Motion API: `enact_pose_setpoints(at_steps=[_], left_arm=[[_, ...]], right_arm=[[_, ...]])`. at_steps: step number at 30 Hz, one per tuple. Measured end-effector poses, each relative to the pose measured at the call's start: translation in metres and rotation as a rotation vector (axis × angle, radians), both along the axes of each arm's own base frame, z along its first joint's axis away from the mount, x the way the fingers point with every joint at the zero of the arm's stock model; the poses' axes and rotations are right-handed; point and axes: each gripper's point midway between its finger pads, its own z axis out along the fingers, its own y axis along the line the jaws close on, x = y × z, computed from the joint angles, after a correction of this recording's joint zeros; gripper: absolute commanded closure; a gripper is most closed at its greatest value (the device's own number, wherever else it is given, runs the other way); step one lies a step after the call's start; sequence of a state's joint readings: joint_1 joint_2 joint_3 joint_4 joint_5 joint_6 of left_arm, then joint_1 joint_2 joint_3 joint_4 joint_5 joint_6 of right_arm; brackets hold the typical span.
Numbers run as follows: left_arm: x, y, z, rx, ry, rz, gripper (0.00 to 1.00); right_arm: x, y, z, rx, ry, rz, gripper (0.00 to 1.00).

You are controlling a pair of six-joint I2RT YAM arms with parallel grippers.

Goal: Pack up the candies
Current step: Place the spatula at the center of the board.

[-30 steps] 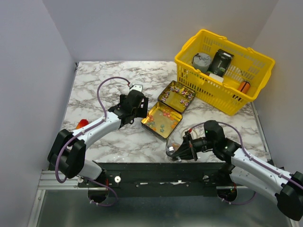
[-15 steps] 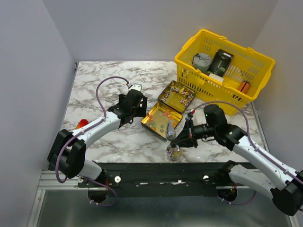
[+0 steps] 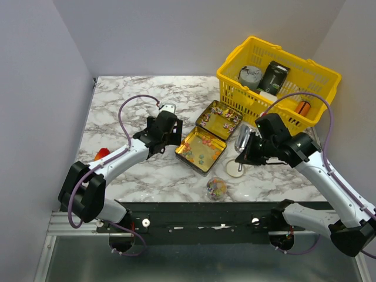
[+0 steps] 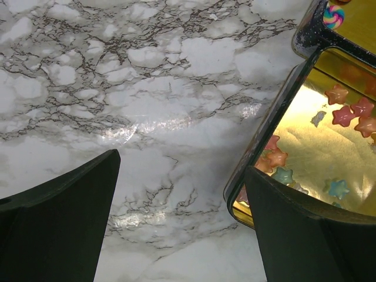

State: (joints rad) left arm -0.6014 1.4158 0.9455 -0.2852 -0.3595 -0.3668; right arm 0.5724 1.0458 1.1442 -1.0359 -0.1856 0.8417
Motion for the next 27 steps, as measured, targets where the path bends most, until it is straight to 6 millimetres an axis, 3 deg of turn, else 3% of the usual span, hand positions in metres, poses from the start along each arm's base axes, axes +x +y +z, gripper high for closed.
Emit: enact_pose_setpoints(at_steps=[7,13,21,27], left_arm=[[0.000,0.000,0.003,-0.005,-0.007,0.000,0.01],[-0.001,0.001,0.002,-0.007,-0.008,0.000,0.01],[-0.003,0.001,0.003,-0.017,-0.018,0.001,0.01],[-0.004,0.002,0.004,-0.021,-0.024,0.001,0.01]], right_arm=[[0.034,-0.083,-0.032,-0.404,-0.081,-0.240,0.99],[0.037,-0.132,-0.070,-0.580,-0.009,-0.369,0.99],[0.034,-0.168,-0.132,-0.653,0.188,-0.487,0.99],[0.036,-0.172,-0.162,-0.635,0.258,-0.510,0.99]])
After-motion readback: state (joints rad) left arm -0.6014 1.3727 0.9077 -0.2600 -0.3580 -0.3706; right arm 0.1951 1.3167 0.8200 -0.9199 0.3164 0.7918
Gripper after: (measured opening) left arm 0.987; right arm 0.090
